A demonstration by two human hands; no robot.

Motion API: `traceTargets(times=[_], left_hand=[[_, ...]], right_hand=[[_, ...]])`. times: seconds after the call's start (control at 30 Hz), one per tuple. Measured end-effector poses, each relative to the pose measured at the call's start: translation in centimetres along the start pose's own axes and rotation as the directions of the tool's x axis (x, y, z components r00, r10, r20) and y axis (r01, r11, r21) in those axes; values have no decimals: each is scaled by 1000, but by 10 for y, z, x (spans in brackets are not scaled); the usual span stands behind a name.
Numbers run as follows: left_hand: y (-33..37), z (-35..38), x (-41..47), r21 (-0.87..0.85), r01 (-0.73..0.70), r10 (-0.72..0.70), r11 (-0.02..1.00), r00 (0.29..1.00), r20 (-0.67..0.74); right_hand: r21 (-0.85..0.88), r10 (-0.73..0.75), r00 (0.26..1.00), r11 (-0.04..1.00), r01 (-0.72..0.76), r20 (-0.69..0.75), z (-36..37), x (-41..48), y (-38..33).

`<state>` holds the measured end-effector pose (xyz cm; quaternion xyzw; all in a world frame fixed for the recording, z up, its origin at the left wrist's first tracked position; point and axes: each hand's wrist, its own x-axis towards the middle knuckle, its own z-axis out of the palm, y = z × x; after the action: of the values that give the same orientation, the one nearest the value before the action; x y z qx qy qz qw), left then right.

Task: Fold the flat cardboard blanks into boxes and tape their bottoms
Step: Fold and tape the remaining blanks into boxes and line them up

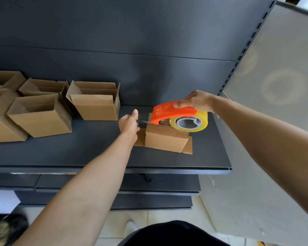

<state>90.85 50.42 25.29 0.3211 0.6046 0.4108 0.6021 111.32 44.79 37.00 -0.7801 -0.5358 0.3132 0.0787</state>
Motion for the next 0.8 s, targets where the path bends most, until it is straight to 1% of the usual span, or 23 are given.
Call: traceTargets(times=[0.07,0.2,0.4,0.67,0.8], left_hand=[[-1,-4,8,82,4,-5,997,1000,10],[-9,-9,15,175,32,-37,984,999,30],[-18,-7,25,258,69,-82,964,996,41],[-26,9,25,361,129,-153,924,987,39],[-31,12,23,349,144,-177,926,982,66]], right_hand=[[-21,2,1000,1000,-2,-6,1,3,-4],[-66,18,1000,998,-18,-10,4,7,-10],[-79,30,999,996,-31,-13,7,12,-15],[1,33,999,999,-33,-44,12,11,-11],[45,40,998,998,-37,-58,14,10,-12]])
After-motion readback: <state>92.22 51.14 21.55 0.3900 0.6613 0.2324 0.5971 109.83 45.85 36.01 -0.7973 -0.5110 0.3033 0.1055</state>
